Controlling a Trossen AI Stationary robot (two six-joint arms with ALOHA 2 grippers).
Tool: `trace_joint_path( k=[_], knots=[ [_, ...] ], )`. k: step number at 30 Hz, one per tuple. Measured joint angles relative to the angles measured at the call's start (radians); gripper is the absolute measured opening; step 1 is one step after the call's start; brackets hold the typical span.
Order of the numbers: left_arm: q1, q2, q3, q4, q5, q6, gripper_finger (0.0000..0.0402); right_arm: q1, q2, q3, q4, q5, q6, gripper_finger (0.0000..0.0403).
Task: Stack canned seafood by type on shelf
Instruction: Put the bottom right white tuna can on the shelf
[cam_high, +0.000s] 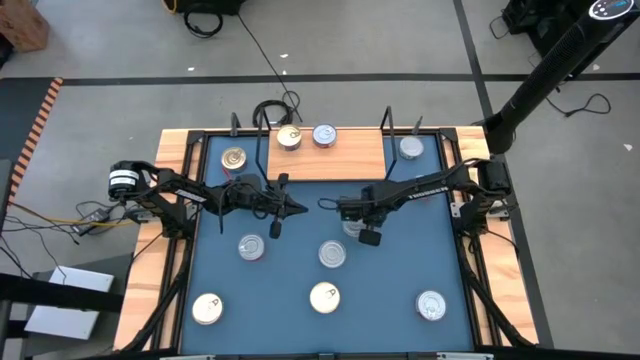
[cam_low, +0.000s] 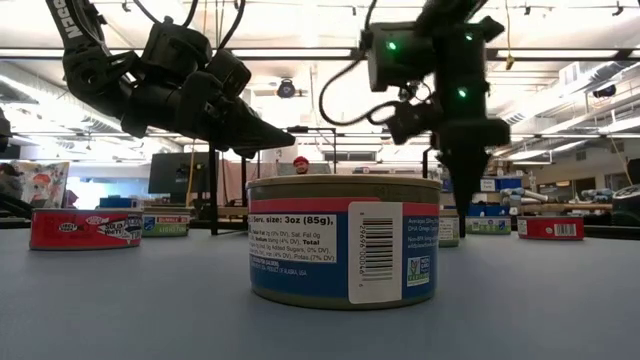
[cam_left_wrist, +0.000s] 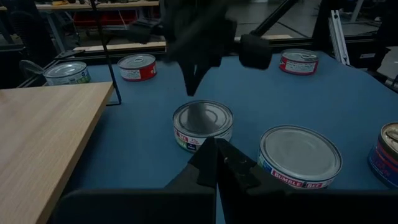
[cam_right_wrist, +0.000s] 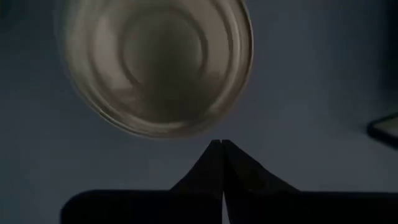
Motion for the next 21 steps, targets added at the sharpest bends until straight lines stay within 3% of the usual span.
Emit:
trace_joint_path(
  k=[9, 16, 21],
  knots=[
    [0.000, 0.000, 0.000, 0.000, 0.000, 0.000, 0.0006, 0.058, 0.000, -0.085, 0.159, -0.036, 0.069, 0.0003],
    [0.000, 0.000, 0.000, 0.000, 0.000, 0.000, 0.0006, 0.104, 0.000, -0.086, 0.321, -0.061, 0.064, 0.0004],
    [0.000, 0.000, 0.000, 0.001, 0.000, 0.000, 0.0006, 0.132, 0.000, -0.071, 0.338, -0.054, 0.061, 0.0014]
  ],
)
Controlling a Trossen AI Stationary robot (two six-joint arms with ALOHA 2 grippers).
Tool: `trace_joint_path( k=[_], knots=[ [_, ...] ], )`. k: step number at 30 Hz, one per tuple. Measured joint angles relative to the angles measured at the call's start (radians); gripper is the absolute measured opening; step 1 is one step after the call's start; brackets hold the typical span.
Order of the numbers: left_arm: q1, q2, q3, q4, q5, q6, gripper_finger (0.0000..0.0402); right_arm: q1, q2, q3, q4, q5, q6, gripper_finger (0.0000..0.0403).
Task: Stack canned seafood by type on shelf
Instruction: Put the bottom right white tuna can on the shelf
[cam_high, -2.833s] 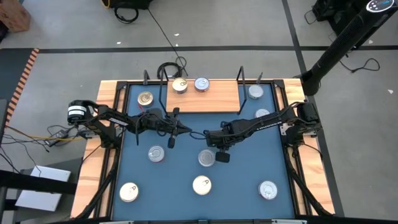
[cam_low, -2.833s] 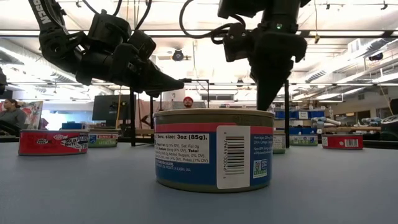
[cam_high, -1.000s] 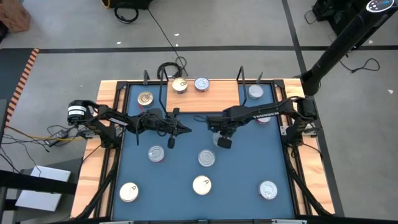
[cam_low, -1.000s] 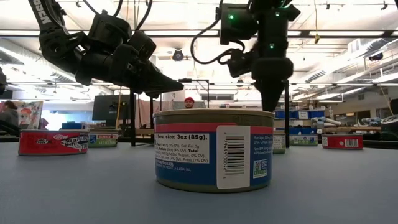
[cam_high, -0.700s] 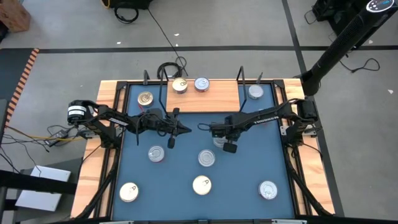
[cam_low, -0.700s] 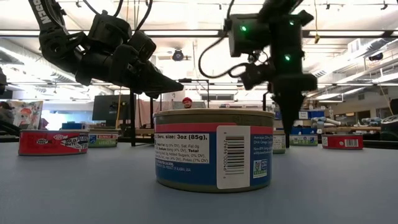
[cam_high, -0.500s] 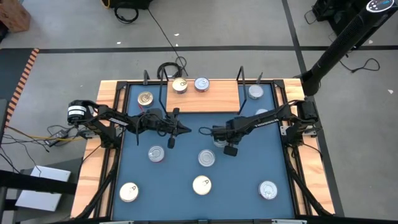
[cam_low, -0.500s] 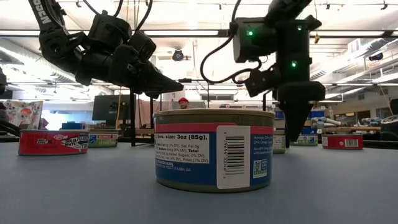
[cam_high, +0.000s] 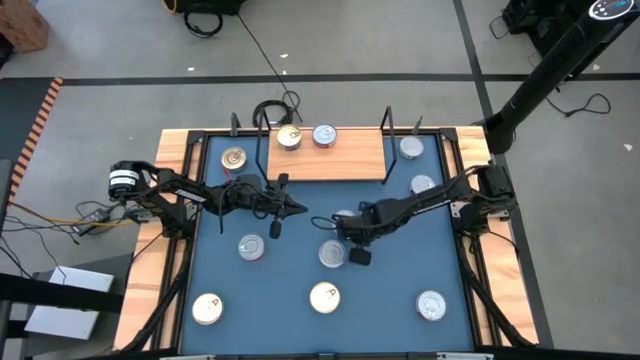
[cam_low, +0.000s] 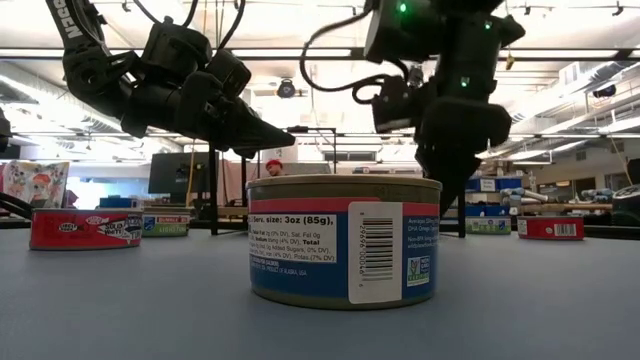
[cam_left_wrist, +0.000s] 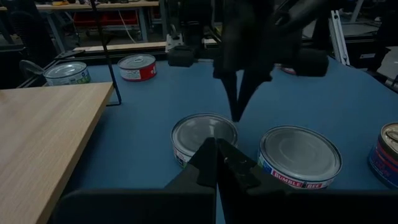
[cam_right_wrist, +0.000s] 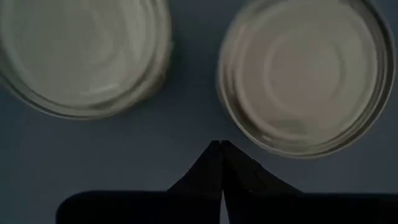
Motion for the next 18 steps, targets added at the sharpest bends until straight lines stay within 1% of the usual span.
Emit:
trace_joint_path(
  k=[7, 13, 15, 18],
  knots=[
    [0.000, 0.000, 0.000, 0.000, 0.000, 0.000, 0.0006, 0.033, 0.000, 0.066, -0.047, 0.112, -0.059, 0.0056],
    [0.000, 0.000, 0.000, 0.001, 0.000, 0.000, 0.0006, 0.046, 0.000, 0.112, -0.081, 0.163, -0.086, 0.0091],
    [0.000, 0.000, 0.000, 0.001, 0.000, 0.000, 0.0006, 0.036, 0.000, 0.125, -0.099, 0.163, -0.057, 0.0097],
    [0.000, 0.000, 0.000, 0.001, 0.000, 0.000, 0.0006, -0.001, 0.000, 0.137, -0.100, 0.132, -0.012, 0.0099]
  ],
)
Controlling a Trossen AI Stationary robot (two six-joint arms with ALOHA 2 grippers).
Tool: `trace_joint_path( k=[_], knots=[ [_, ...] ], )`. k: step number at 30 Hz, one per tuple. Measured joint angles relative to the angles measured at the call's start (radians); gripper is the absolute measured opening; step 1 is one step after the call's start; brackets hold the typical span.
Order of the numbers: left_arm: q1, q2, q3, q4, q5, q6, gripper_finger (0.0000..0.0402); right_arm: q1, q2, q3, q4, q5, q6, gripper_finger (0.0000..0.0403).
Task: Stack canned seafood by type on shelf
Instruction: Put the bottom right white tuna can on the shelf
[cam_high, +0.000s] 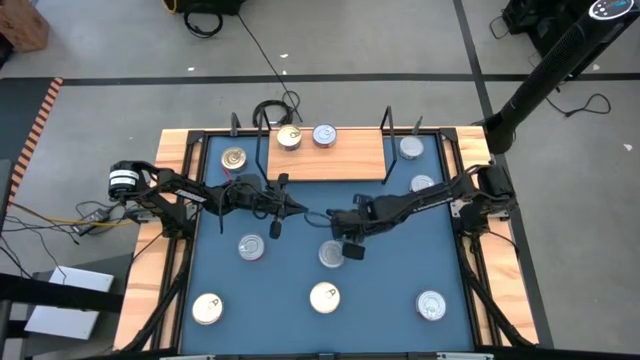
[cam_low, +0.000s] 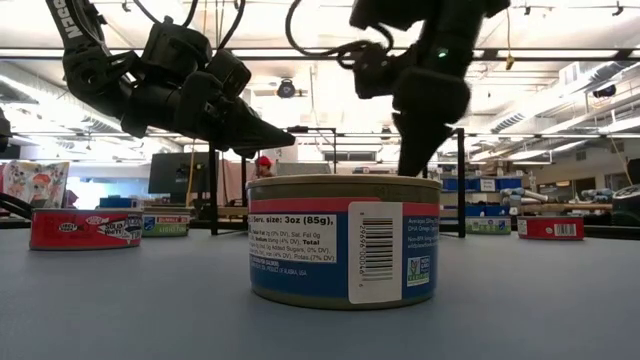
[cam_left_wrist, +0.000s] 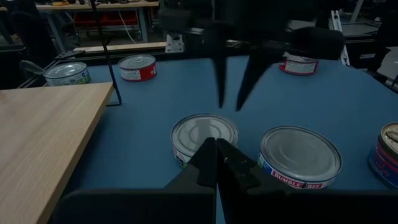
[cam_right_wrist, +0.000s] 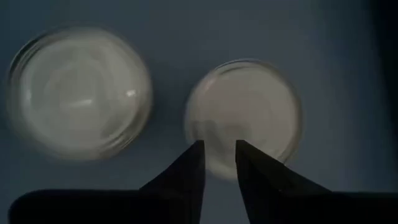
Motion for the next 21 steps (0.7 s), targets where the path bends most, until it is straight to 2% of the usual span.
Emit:
trace_joint_path(
  k=[5, 11, 16, 21],
  knots=[
    [0.000, 0.000, 0.000, 0.001, 0.000, 0.000, 0.0006, -0.083, 0.000, 0.001, -0.002, -0.011, 0.046, 0.0093],
    [0.000, 0.000, 0.000, 0.000, 0.000, -0.002, 0.0006, -0.176, 0.000, 0.001, -0.008, -0.075, 0.068, 0.0075],
    [0.000, 0.000, 0.000, 0.000, 0.000, -0.002, 0.0006, -0.213, 0.000, -0.032, -0.008, -0.095, 0.056, 0.0050],
    [0.000, 0.000, 0.000, -0.001, 0.000, -0.002, 0.0006, -0.225, 0.002, -0.096, 0.049, -0.161, 0.048, 0.0021]
  ],
)
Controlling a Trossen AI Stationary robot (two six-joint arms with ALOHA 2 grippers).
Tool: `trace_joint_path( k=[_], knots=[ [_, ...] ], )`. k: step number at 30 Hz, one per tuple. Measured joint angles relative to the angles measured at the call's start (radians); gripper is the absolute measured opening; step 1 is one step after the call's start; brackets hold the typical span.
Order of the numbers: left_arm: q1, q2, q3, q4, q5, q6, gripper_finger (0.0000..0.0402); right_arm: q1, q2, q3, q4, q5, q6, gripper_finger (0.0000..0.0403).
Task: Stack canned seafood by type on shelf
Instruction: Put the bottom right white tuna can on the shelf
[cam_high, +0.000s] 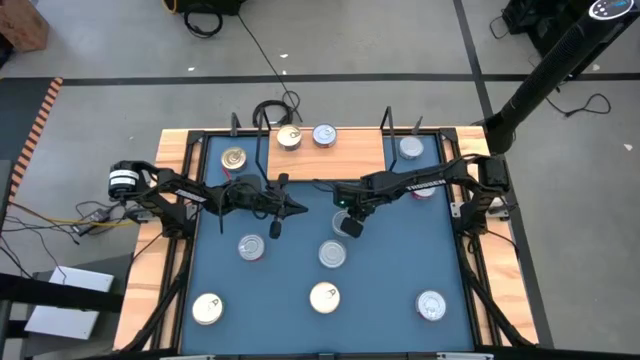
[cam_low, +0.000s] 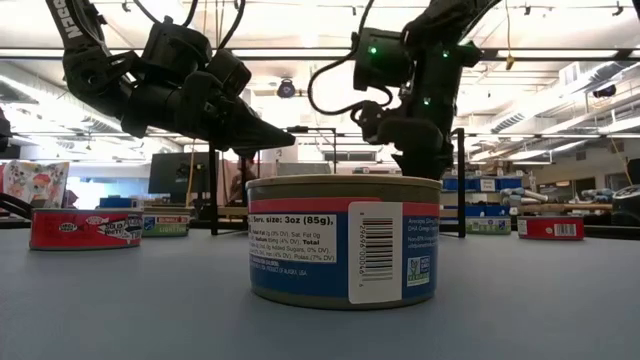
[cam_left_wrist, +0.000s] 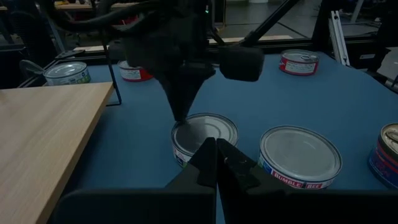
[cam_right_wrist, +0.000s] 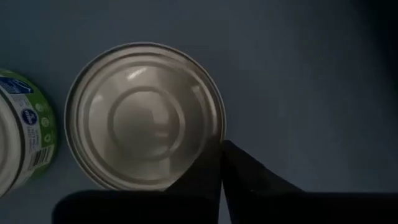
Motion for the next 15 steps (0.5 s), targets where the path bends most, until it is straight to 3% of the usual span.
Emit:
trace_joint_path(
  k=[15],
  knots=[
    [0.000, 0.000, 0.000, 0.000, 0.000, 0.000, 0.0006, -0.001, -0.003, -0.018, 0.014, 0.003, 0.067, 0.0004]
  ],
)
